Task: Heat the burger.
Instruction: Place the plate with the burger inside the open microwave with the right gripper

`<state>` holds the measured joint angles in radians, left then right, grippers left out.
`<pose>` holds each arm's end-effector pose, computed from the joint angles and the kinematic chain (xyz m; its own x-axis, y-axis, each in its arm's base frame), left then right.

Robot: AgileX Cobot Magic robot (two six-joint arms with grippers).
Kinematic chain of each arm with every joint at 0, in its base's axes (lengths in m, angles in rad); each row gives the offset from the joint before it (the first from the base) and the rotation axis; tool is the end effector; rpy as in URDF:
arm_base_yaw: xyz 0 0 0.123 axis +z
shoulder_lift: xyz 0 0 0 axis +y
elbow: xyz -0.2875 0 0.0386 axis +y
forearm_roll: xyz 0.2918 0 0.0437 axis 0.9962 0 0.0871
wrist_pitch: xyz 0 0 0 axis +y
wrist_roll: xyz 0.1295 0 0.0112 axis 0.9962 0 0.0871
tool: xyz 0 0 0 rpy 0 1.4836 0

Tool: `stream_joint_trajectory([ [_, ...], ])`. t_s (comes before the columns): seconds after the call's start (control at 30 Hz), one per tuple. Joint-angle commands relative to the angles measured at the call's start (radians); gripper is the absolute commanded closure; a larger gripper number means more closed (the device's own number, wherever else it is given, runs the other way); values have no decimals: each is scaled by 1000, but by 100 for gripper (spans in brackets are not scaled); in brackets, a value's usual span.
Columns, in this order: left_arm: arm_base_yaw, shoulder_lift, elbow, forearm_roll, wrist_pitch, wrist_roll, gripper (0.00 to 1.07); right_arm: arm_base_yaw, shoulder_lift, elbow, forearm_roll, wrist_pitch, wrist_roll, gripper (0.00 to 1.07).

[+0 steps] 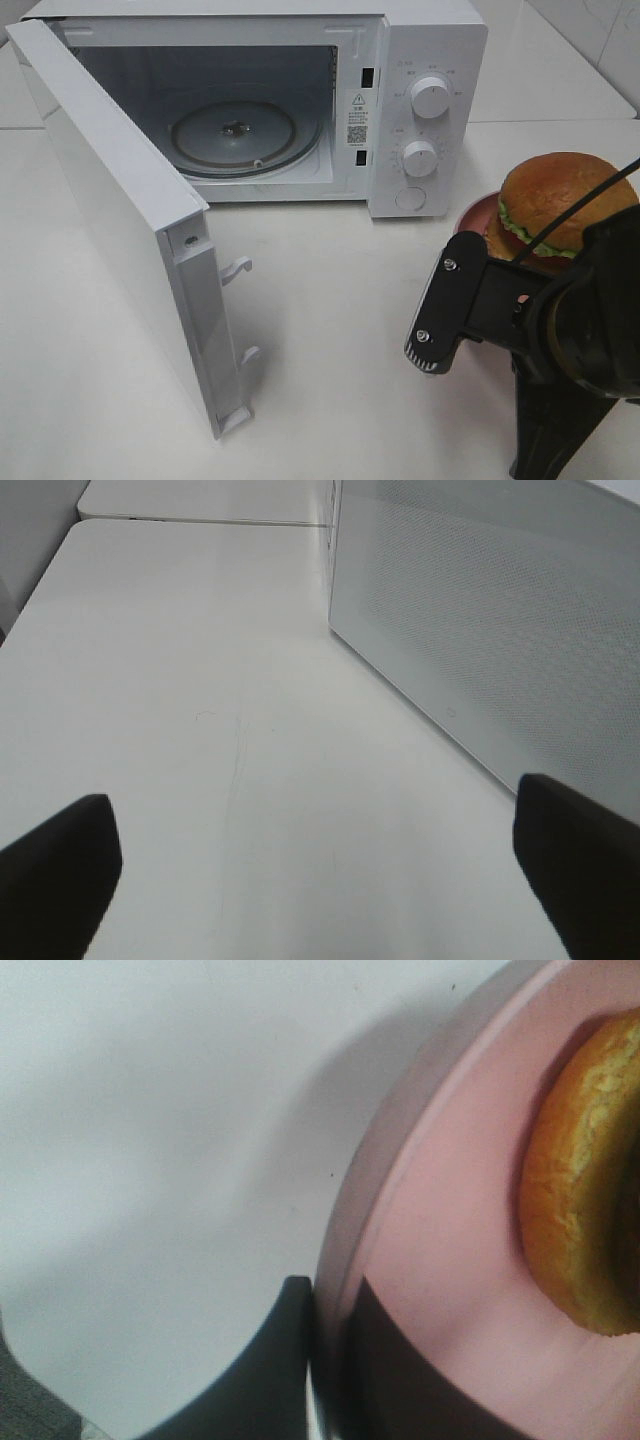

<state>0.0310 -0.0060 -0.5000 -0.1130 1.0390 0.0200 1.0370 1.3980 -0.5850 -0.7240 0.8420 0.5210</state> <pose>0.0635 -0.0107 0.2840 -0.4303 -0.0507 -0.9013 0.0408 0.9963 -0.0755 0.1761 0.1716 0.1192 -0.4954 -0.8572 -0.1408 -0.7172 0.4950 -0.4904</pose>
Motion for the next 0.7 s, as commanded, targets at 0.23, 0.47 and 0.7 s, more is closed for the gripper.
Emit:
stream_joint_trajectory([
  [0.23,1,-18,2,-3,-2,3,7,5,-12,2,-65,-54,-109,107],
  [0.47,1,-18,2,-3,-2,3,7,5,-12,2,-122,-109,-167,107],
  [0.7,1,-18,2,-3,-2,3,7,5,-12,2,-140,-162,-247,107],
])
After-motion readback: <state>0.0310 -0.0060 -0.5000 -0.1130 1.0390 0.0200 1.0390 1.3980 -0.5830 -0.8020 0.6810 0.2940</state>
